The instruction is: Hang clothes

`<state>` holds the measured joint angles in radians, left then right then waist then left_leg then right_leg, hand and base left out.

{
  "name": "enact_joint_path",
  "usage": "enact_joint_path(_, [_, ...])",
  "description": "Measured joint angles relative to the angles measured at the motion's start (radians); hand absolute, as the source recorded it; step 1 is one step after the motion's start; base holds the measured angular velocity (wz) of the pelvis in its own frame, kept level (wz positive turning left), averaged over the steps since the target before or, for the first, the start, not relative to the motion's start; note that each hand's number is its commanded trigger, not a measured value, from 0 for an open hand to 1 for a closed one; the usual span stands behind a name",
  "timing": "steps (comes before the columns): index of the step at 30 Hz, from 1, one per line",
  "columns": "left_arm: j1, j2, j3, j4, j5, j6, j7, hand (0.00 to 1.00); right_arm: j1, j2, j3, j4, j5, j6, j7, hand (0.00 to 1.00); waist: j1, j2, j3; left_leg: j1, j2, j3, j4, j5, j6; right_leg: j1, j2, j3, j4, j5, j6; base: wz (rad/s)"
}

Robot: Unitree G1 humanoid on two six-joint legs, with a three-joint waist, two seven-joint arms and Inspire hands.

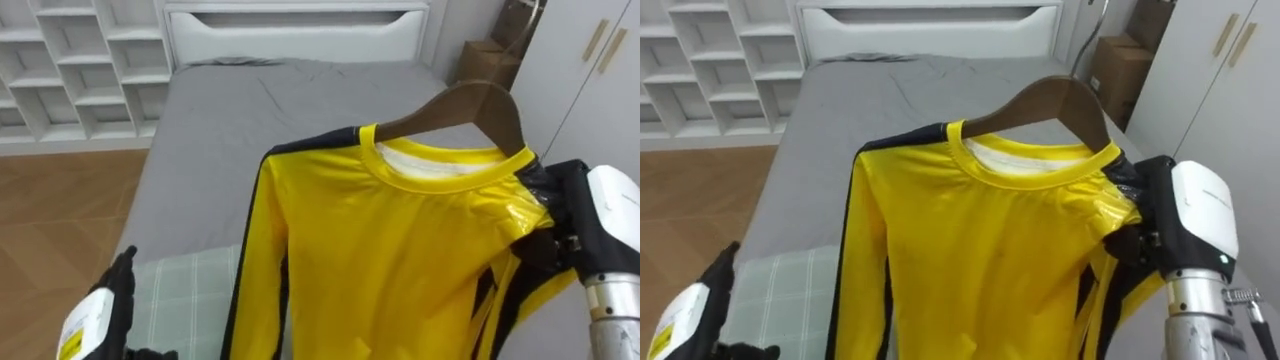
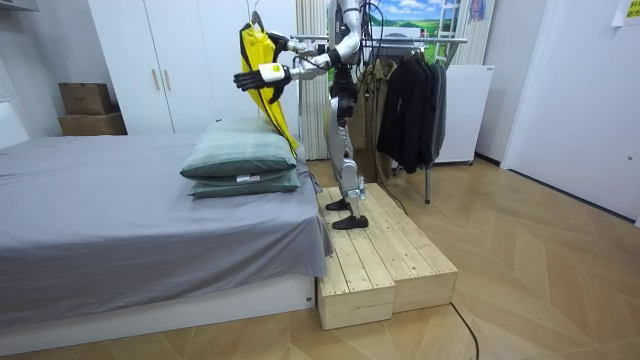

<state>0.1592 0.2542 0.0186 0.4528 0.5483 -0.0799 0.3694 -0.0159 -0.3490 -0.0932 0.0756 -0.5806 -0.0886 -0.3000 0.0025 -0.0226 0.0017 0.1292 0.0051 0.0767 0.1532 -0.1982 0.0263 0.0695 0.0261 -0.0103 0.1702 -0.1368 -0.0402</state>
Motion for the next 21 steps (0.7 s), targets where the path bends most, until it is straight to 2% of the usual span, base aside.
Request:
enact_joint_path(5, [0.047,-0.005,0.021,0.147,-0.029,-0.002,0.013,0.0,0.029,0.0,-0.025,-0.053,0.017,0.0,0.016,1.0,0.005,0.002,0.0011,0.0,0.001,0.004,-0.009,-0.001,0.0,-0.004,0.009,0.008,-0.001,-0.003,0.003,-0.05])
enact_joint_path(8, [0.073,-0.01,0.023,0.27,-0.053,-0.007,0.023,0.0,0.066,0.001,-0.023,-0.11,0.029,0.001,0.017,1.0,0.025,0.01,-0.0024,0.009,0.002,0.007,-0.01,-0.001,0.0,0.003,0.01,0.009,-0.002,-0.004,0.002,-0.06])
enact_joint_path(12, [0.133,-0.015,0.028,0.336,-0.099,0.005,0.024,0.0,0.078,0.001,-0.023,-0.119,0.031,0.007,0.022,1.0,0.029,0.004,-0.002,0.003,0.001,0.007,-0.011,-0.001,0.0,-0.013,0.01,0.01,0.0,-0.006,0.001,0.0])
enact_joint_path(14, [0.143,-0.015,0.04,0.376,-0.116,0.005,0.024,0.0,0.078,0.001,-0.022,-0.123,0.032,0.009,0.029,1.0,0.033,0.002,-0.0026,0.0,0.0,0.004,-0.011,-0.001,0.0,-0.015,0.01,0.009,0.002,-0.006,0.001,0.02])
enact_joint_path(19, [0.149,-0.02,0.102,0.597,-0.166,0.01,0.011,0.0,0.085,0.001,-0.024,-0.184,0.031,0.009,0.032,1.0,0.042,-0.007,-0.0052,0.001,0.002,0.004,-0.012,-0.001,0.0,-0.003,0.012,0.009,0.002,-0.008,0.0,0.0])
enact_joint_path(21, [0.152,-0.025,0.111,0.63,-0.187,0.017,-0.01,0.0,0.088,0.001,-0.024,-0.202,0.031,0.012,0.032,1.0,0.045,-0.01,-0.0055,-0.001,0.001,0.006,-0.013,-0.002,0.0,-0.008,0.011,0.01,0.001,-0.008,0.0,0.0])
